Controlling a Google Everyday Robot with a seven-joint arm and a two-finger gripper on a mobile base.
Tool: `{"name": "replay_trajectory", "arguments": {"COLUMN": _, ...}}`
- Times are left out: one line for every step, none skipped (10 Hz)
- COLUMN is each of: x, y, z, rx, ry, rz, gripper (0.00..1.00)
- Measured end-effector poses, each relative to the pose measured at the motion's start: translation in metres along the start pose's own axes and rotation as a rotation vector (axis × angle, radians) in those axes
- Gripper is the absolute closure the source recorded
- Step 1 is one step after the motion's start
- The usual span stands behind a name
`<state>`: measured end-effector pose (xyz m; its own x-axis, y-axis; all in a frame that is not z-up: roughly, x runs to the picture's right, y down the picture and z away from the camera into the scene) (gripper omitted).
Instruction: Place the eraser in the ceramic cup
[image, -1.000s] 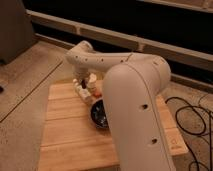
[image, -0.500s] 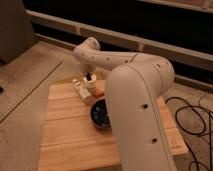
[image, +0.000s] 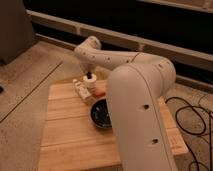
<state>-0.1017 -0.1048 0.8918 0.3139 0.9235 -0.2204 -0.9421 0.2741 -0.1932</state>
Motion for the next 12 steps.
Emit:
{"name": "replay_trajectory", "arguments": {"x": -0.005, "y": -0.007, "z": 0.004, "rx": 0.011, "ry": -0.022, "rz": -0.004, "gripper": 1.00}}
{"name": "replay_trajectory", "arguments": {"x": -0.012, "y": -0.011, "z": 0.005, "rx": 0.017, "ry": -0.046, "rz": -0.011, "gripper": 1.00}}
{"name": "replay_trajectory", "arguments": {"x": -0.021, "y": -0.015, "z": 0.004, "rx": 0.023, "ry": -0.077, "rz": -0.022, "gripper": 1.00}}
{"name": "replay_trajectory", "arguments": {"x": -0.029, "y": -0.016, "z": 0.004, "rx": 0.027, "ry": -0.105, "rz": -0.037, "gripper": 1.00}}
{"name": "replay_trajectory", "arguments": {"x": -0.036, "y": -0.015, "z": 0.003, "rx": 0.025, "ry": -0.135, "rz": -0.059, "gripper": 1.00}}
{"name": "replay_trajectory", "arguments": {"x": -0.037, "y": -0.012, "z": 0.004, "rx": 0.019, "ry": -0.147, "rz": -0.069, "gripper": 1.00}}
{"name": "replay_trajectory", "arguments": {"x": -0.037, "y": -0.007, "z": 0.005, "rx": 0.008, "ry": -0.156, "rz": -0.075, "gripper": 1.00}}
{"name": "replay_trajectory", "arguments": {"x": -0.032, "y": -0.002, "z": 0.009, "rx": 0.001, "ry": -0.153, "rz": -0.085, "gripper": 1.00}}
{"name": "replay_trajectory", "arguments": {"x": -0.025, "y": 0.004, "z": 0.014, "rx": -0.002, "ry": -0.144, "rz": -0.094, "gripper": 1.00}}
{"name": "replay_trajectory", "arguments": {"x": -0.022, "y": 0.006, "z": 0.018, "rx": -0.002, "ry": -0.140, "rz": -0.100, "gripper": 1.00}}
{"name": "replay_trajectory", "arguments": {"x": -0.020, "y": 0.008, "z": 0.020, "rx": 0.001, "ry": -0.138, "rz": -0.108, "gripper": 1.00}}
{"name": "replay_trajectory", "arguments": {"x": -0.020, "y": 0.008, "z": 0.022, "rx": 0.008, "ry": -0.141, "rz": -0.115, "gripper": 1.00}}
